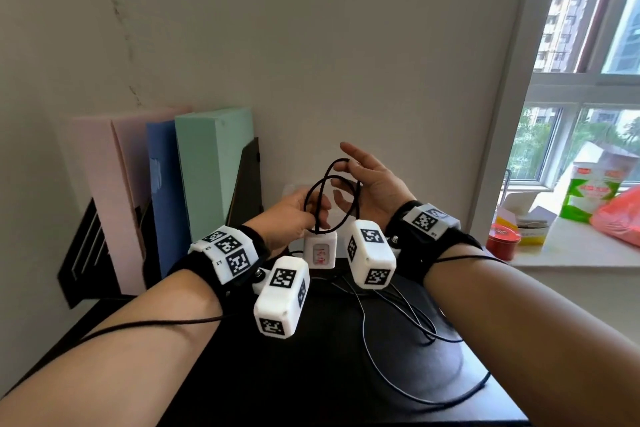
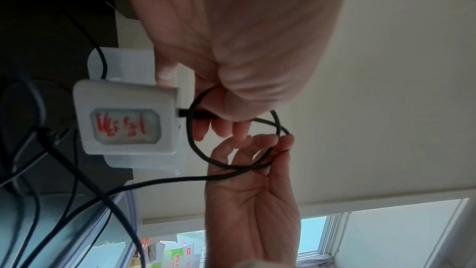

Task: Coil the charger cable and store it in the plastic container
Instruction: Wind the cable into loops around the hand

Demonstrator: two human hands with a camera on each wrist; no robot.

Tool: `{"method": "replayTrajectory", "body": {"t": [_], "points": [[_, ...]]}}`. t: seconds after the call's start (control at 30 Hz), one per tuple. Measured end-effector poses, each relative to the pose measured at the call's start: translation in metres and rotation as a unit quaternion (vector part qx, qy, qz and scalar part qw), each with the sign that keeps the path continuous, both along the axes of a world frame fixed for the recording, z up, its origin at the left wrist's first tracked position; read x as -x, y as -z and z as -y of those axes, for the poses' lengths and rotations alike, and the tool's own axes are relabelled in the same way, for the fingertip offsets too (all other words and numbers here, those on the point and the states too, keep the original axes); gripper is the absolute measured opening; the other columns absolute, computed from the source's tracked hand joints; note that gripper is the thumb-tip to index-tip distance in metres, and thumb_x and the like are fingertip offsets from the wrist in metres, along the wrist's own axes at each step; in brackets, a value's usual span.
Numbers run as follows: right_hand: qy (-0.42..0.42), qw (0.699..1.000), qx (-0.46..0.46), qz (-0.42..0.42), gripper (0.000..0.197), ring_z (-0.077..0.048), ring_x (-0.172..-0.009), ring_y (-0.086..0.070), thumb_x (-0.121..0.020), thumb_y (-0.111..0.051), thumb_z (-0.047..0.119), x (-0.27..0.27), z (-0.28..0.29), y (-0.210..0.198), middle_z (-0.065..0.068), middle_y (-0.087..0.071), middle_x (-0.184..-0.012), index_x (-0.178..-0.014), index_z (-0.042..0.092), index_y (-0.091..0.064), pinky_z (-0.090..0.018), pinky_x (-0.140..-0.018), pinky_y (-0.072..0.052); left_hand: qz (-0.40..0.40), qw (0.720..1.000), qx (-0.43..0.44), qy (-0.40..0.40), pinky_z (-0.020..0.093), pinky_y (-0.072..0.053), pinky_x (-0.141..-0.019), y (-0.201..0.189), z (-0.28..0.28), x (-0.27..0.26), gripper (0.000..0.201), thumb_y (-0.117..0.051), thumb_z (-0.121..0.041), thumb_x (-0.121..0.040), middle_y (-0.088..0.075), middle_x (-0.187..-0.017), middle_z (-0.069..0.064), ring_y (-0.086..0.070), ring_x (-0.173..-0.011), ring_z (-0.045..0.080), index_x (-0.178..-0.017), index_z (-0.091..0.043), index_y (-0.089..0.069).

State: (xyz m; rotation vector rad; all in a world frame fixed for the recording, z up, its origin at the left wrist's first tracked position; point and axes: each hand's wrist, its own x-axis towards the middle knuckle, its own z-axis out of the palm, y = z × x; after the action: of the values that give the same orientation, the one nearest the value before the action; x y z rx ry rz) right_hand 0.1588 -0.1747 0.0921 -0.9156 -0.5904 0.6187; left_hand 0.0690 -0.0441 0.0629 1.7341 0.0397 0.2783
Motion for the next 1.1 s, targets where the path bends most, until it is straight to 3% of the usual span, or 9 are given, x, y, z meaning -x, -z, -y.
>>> {"method": "replayTrajectory", "body": {"t": [0.2, 0.33, 0.47, 0.6, 0.7, 0.8, 0.93, 1.03, 1.1], "points": [[0.009, 0.985, 0.106, 0.134, 0.038, -0.011, -0.078, -0.061, -0.088, -0.057, 0.0, 0.0, 0.001, -0.001, 0.006, -0.064, -0.1, -0.118, 0.022, -0.055, -0.022, -0.055, -0.047, 0.005, 0.997, 0.029, -0.074, 0.025, -0.031, -0.06, 0.006, -0.004, -0.008, 0.043, -0.025, 0.026, -0.074, -0.038, -0.069, 0.001, -0.035, -0.063, 0.016, -0.073, -0.016, -0.032], [0.067, 0.953, 0.189, 0.225, 0.016, -0.008, -0.059, -0.058, -0.089, -0.055, -0.002, 0.0, -0.002, 0.004, -0.006, -0.063, -0.08, -0.094, 0.012, -0.061, -0.017, -0.056, -0.05, 0.001, 0.997, 0.047, -0.063, 0.025, -0.033, -0.061, 0.005, -0.007, -0.007, 0.043, -0.023, 0.028, -0.072, -0.04, -0.068, 0.003, -0.04, -0.063, 0.016, -0.071, -0.014, -0.031], [0.101, 0.94, 0.204, 0.255, 0.018, -0.003, -0.045, -0.056, -0.092, -0.052, -0.001, -0.002, -0.003, 0.008, -0.006, -0.063, -0.071, -0.086, 0.01, -0.065, -0.016, -0.051, -0.049, 0.0, 0.999, 0.032, -0.016, 0.026, -0.042, -0.066, 0.003, -0.004, -0.004, 0.04, -0.031, 0.026, -0.078, -0.05, -0.067, 0.007, -0.05, -0.063, 0.018, -0.076, -0.012, -0.043], [0.112, 0.915, 0.232, 0.311, 0.017, -0.007, -0.046, -0.057, -0.092, -0.051, 0.0, -0.001, -0.01, 0.009, -0.007, -0.062, -0.065, -0.099, 0.002, -0.067, -0.017, -0.051, -0.05, 0.018, 0.991, 0.132, 0.009, 0.025, -0.037, -0.051, -0.006, 0.004, -0.002, 0.019, -0.041, -0.001, -0.093, -0.056, -0.053, 0.001, -0.043, -0.041, 0.009, -0.081, -0.012, -0.05], [0.126, 0.898, 0.255, 0.335, 0.02, -0.02, -0.058, -0.062, -0.093, -0.052, 0.007, -0.001, -0.011, 0.007, -0.011, -0.066, -0.074, -0.105, 0.004, -0.067, -0.025, -0.056, -0.053, 0.01, 0.978, 0.204, 0.037, 0.017, -0.034, -0.042, -0.006, 0.005, -0.002, 0.034, -0.035, -0.029, -0.099, -0.048, -0.045, 0.0, -0.032, -0.033, 0.007, -0.076, -0.011, -0.051], [0.128, 0.889, 0.277, 0.34, 0.018, -0.021, -0.055, -0.064, -0.094, -0.053, 0.019, 0.0, -0.011, 0.009, -0.005, -0.069, -0.08, -0.106, 0.015, -0.066, -0.029, -0.053, -0.054, 0.021, 0.966, 0.254, 0.054, 0.013, -0.028, -0.037, -0.006, 0.003, -0.004, 0.04, -0.027, -0.033, -0.101, -0.034, -0.038, -0.007, -0.026, -0.03, 0.004, -0.071, -0.013, -0.045], [0.104, 0.869, 0.331, 0.353, 0.024, -0.021, -0.057, -0.064, -0.092, -0.056, 0.034, -0.002, -0.003, 0.021, -0.003, -0.068, -0.071, -0.1, 0.012, -0.061, -0.035, -0.065, -0.054, 0.089, 0.933, 0.346, 0.033, 0.012, -0.02, -0.034, -0.01, -0.004, -0.008, 0.037, -0.028, -0.031, -0.101, -0.032, -0.038, -0.008, -0.025, -0.028, 0.003, -0.076, -0.013, -0.049], [0.08, 0.863, 0.34, 0.366, 0.019, -0.011, -0.05, -0.056, -0.094, -0.054, 0.023, -0.006, 0.007, 0.032, -0.002, -0.061, -0.062, -0.094, 0.009, -0.067, -0.021, -0.058, -0.05, 0.119, 0.911, 0.394, 0.024, 0.011, -0.024, -0.033, -0.014, -0.011, -0.008, 0.039, -0.028, -0.032, -0.1, -0.034, -0.039, -0.007, -0.027, -0.029, 0.005, -0.078, -0.012, -0.053], [0.084, 0.855, 0.338, 0.384, 0.019, -0.005, -0.046, -0.049, -0.094, -0.053, 0.021, -0.009, 0.01, 0.036, 0.001, -0.055, -0.059, -0.102, 0.013, -0.069, -0.013, -0.052, -0.045, 0.125, 0.907, 0.402, 0.021, 0.012, -0.023, -0.034, -0.015, -0.013, -0.009, 0.043, -0.028, -0.032, -0.1, -0.034, -0.039, -0.006, -0.026, -0.029, 0.005, -0.075, -0.011, -0.057]]}}
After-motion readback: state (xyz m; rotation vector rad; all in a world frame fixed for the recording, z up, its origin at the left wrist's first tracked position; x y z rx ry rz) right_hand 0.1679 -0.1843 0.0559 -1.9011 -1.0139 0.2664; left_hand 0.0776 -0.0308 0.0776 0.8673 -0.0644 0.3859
